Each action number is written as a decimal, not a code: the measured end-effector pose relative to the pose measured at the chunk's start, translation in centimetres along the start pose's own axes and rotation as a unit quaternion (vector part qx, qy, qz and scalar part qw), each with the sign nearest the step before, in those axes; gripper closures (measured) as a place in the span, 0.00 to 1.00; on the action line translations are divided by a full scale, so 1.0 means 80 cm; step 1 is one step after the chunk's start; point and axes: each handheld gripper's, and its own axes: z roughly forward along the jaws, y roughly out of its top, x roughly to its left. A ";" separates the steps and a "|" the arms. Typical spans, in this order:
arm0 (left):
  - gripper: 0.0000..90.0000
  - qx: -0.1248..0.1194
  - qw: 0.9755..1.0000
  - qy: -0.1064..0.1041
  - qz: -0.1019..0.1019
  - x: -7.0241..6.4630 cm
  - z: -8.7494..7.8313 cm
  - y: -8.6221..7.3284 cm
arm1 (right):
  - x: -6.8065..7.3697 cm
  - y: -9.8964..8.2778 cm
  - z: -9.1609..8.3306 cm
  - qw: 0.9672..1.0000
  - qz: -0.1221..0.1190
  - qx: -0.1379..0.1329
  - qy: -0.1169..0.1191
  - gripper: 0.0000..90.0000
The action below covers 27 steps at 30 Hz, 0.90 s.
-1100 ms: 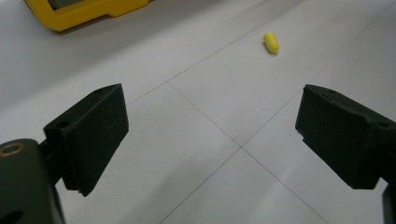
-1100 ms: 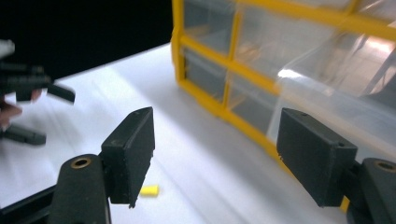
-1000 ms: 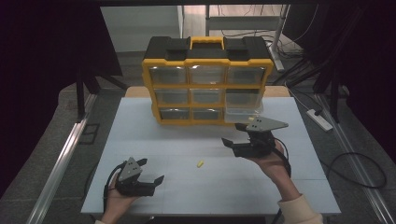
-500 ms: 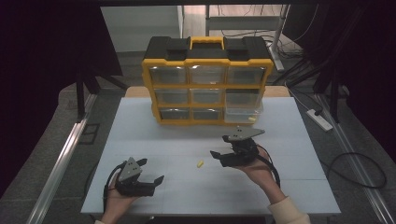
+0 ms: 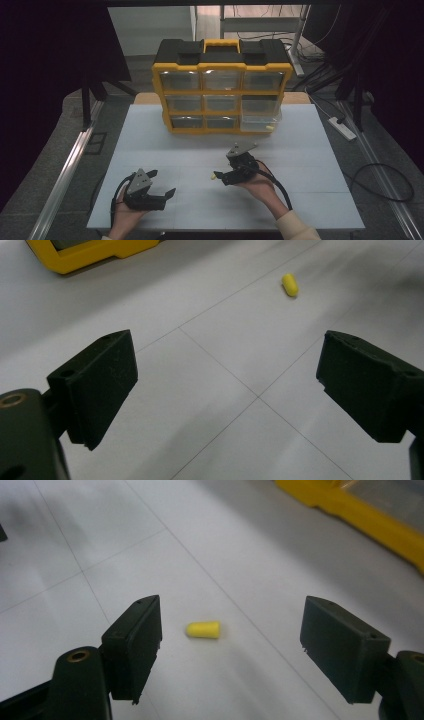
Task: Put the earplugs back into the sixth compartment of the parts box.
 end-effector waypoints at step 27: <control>0.10 0.003 1.000 -0.001 0.002 0.000 0.000 0.000 | 0.013 -0.010 0.066 0.998 -0.024 0.053 0.001 0.47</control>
